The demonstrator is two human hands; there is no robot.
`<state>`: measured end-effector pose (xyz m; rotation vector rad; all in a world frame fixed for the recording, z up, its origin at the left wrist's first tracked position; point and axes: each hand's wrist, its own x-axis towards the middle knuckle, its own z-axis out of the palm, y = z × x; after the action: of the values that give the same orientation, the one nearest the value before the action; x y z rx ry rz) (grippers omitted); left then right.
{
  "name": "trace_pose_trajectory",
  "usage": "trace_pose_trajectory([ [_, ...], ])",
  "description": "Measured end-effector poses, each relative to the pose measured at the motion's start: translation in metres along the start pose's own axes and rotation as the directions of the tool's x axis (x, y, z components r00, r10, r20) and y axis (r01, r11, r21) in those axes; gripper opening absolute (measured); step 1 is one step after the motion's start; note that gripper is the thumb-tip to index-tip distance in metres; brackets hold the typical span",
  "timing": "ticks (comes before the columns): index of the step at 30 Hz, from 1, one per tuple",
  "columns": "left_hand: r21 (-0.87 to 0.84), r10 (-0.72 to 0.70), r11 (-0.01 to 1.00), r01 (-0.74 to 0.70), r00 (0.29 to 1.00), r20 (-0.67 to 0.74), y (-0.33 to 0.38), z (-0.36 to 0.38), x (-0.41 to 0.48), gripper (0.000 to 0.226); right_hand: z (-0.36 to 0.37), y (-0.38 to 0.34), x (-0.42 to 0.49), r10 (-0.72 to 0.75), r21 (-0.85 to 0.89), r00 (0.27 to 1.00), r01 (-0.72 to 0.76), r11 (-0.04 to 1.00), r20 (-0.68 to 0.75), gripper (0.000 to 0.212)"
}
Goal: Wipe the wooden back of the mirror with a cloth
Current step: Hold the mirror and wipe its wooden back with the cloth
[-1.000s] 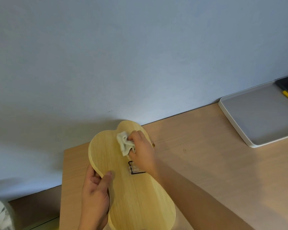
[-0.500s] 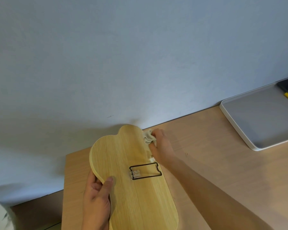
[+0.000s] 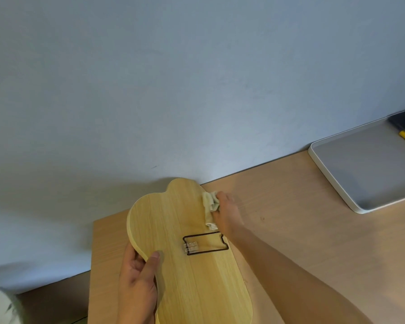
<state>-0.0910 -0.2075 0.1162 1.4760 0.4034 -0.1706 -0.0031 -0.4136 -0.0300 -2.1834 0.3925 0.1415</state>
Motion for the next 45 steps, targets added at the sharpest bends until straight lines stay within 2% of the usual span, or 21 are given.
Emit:
trace_pose_trajectory([
  [2, -0.005, 0.002, 1.0, -0.002, 1.0, -0.008, 0.002, 0.003, 0.0, 0.054, -0.005, 0.01, 0.003, 0.063, -0.083, 0.998, -0.064, 0.994, -0.017, 0.022],
  [4, -0.005, 0.004, 1.0, -0.004, 1.0, -0.014, 0.003, 0.005, -0.001, 0.054, -0.012, 0.007, 0.001, 0.026, -0.073, 0.999, -0.029, 0.997, -0.044, 0.021],
  [8, -0.034, -0.005, 0.999, 0.005, 1.0, -0.019, 0.005, 0.007, 0.0, 0.052, -0.024, -0.043, -0.014, -0.202, 0.2, 0.969, 0.228, 0.953, -0.142, 0.018],
  [11, -0.033, -0.002, 0.999, 0.001, 1.0, -0.009, 0.007, 0.01, -0.002, 0.053, -0.017, -0.078, -0.026, -0.361, 0.25, 0.914, 0.399, 0.882, -0.185, 0.023],
  [13, -0.027, -0.002, 1.0, 0.002, 1.0, -0.017, 0.007, 0.01, -0.002, 0.053, -0.005, -0.08, -0.028, -0.342, 0.267, 0.931, 0.365, 0.892, -0.131, 0.019],
  [15, -0.029, -0.009, 1.0, 0.009, 0.999, -0.031, 0.006, 0.009, -0.001, 0.054, 0.003, -0.066, -0.023, -0.262, 0.25, 0.961, 0.277, 0.928, -0.091, 0.015],
  [19, -0.002, -0.012, 1.0, 0.012, 0.999, -0.038, 0.006, 0.005, 0.001, 0.057, 0.006, -0.032, -0.009, -0.148, 0.171, 0.986, 0.159, 0.972, -0.076, 0.012],
  [24, -0.002, -0.001, 1.0, 0.001, 1.0, -0.011, 0.009, -0.002, -0.004, 0.055, 0.0, 0.0, 0.002, 0.013, -0.012, 1.0, -0.013, 1.0, -0.003, 0.03],
  [26, 0.0, -0.003, 1.0, 0.003, 1.0, -0.005, 0.013, -0.006, -0.007, 0.06, -0.007, 0.001, 0.007, 0.011, -0.034, 1.0, -0.011, 0.999, -0.003, 0.03],
  [30, 0.01, -0.008, 1.0, 0.008, 1.0, 0.008, 0.017, -0.013, -0.011, 0.063, -0.007, -0.031, 0.008, -0.13, 0.163, 0.989, 0.141, 0.976, -0.078, 0.018],
  [33, 0.029, -0.013, 0.999, 0.013, 1.0, 0.0, 0.017, -0.014, -0.012, 0.061, 0.012, -0.051, 0.001, -0.213, 0.168, 0.976, 0.218, 0.961, -0.049, 0.008],
  [37, 0.027, -0.006, 1.0, 0.005, 1.0, 0.015, 0.02, -0.01, -0.015, 0.061, 0.025, -0.033, -0.002, -0.088, 0.19, 0.995, 0.094, 0.977, -0.037, 0.021],
  [42, 0.038, -0.003, 0.999, 0.002, 1.0, 0.013, 0.02, -0.005, -0.016, 0.058, 0.011, -0.009, 0.0, 0.0, -0.005, 0.999, 0.0, 1.0, 0.051, 0.028],
  [45, 0.052, 0.012, 0.999, -0.012, 1.0, -0.002, 0.018, -0.004, -0.014, 0.058, -0.003, -0.007, 0.006, -0.042, -0.104, 0.998, 0.039, 0.994, -0.035, 0.023],
])
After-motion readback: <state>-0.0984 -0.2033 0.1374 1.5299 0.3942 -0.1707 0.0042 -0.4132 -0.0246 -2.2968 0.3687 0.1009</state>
